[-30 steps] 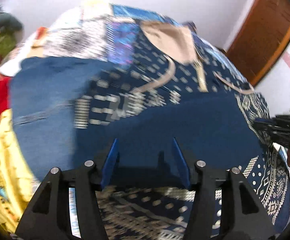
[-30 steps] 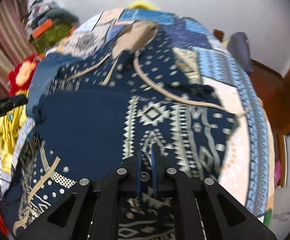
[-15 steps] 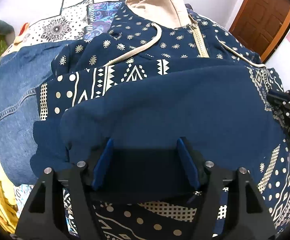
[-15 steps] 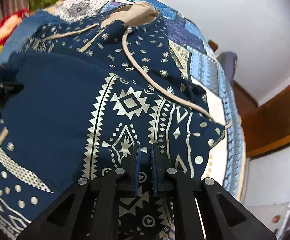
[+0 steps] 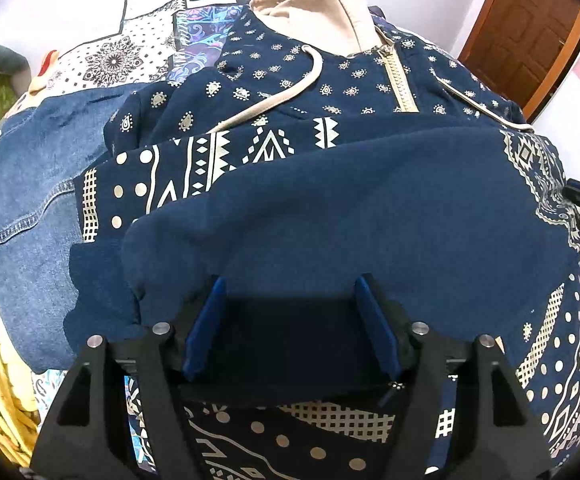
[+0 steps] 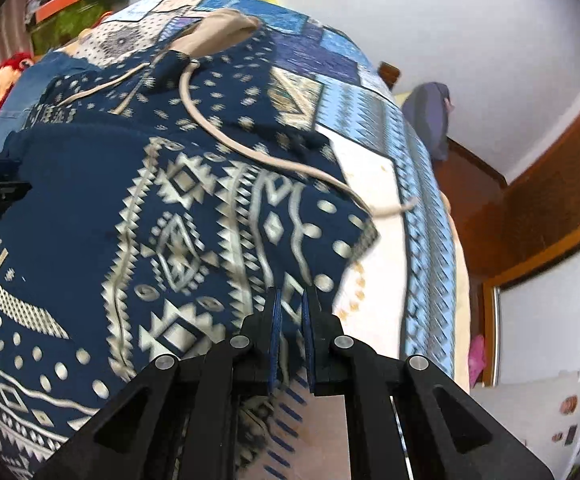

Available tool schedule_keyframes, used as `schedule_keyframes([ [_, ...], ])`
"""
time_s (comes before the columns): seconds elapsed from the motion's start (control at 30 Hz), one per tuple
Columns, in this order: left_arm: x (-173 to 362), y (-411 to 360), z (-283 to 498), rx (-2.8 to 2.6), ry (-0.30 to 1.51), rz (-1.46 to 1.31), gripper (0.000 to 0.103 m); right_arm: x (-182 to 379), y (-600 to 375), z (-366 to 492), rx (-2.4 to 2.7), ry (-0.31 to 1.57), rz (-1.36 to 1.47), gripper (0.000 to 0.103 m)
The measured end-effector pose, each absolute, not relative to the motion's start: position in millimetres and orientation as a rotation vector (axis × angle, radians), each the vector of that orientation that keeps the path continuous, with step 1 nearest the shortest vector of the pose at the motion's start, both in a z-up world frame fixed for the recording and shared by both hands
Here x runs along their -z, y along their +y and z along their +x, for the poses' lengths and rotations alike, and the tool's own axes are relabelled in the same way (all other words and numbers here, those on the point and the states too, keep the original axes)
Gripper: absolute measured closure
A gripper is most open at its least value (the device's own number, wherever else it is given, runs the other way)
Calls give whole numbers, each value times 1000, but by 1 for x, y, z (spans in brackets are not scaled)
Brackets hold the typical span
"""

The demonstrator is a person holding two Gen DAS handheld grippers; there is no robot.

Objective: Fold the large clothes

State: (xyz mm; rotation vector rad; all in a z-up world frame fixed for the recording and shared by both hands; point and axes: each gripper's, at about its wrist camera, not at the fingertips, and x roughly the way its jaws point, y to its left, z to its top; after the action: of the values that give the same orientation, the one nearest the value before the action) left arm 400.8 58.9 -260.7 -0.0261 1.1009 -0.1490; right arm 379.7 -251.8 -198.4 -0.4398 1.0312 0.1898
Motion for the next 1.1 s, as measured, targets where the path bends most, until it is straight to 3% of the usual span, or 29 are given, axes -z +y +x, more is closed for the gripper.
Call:
schedule_keyframes([
  [0.1,261,59,401,149,1103,-24,35,214,-276,379,-15,1079,-533,88],
  [0.33,236,68,403,145,1075,-63,38,182,-326,380,-115,1093,-198,88],
  [0.5,185,82,421,109,969,-45,37,133,-280,400,-225,939,-181,88],
  [0.63,156,92,454,88,945,5,37,121,-231,447,-339,943,-145,88],
  [0.77,155,99,493,94,966,-1,36,138,-171,494,-363,951,-233,88],
  [1.0,191,106,539,102,1018,-1,36,222,-132,570,-343,1120,-384,87],
  [1.07,198,105,549,97,1021,21,36,222,-144,573,-277,1060,-416,47],
  [1.1,200,104,553,96,1023,27,36,223,-150,575,-215,1024,-452,8],
])
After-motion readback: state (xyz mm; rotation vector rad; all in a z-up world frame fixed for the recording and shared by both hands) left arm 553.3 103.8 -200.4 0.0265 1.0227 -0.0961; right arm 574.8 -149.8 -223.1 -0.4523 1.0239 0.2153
